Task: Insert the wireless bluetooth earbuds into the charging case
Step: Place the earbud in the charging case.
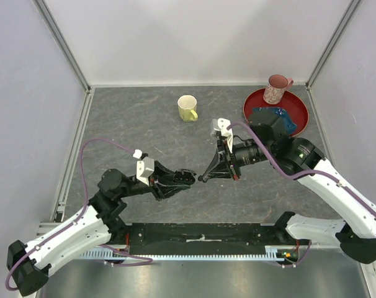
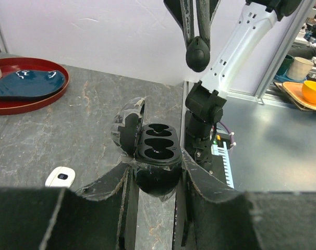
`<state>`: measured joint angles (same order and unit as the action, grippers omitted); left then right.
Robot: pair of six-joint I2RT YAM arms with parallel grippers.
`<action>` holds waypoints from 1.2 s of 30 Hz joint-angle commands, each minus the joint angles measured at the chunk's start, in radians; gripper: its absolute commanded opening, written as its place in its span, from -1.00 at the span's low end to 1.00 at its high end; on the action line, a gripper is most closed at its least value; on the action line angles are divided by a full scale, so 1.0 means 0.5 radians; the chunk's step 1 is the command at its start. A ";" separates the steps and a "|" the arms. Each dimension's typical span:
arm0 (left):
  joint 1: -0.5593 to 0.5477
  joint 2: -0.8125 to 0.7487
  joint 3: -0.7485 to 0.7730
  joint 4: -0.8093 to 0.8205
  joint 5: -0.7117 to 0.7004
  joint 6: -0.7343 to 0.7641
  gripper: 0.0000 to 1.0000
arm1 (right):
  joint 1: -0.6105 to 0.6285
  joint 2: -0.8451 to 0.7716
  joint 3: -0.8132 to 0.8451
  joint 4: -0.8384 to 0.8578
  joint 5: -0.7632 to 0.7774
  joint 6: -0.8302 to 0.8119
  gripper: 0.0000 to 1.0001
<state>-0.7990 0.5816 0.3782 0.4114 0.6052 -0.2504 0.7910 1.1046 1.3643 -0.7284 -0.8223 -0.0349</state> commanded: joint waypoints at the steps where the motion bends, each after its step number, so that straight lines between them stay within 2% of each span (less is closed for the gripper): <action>1: -0.007 0.058 0.087 0.223 0.109 -0.088 -0.95 | 0.053 0.018 0.057 0.042 0.046 -0.053 -1.00; 36: -0.010 0.187 0.124 0.377 0.320 -0.202 -0.95 | 0.197 0.227 0.122 0.000 0.141 -0.191 -1.00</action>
<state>-0.7990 0.6746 0.4049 0.5201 0.7345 -0.3122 0.8814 1.2137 1.3865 -0.7425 -0.7475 -0.1020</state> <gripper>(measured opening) 0.361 0.011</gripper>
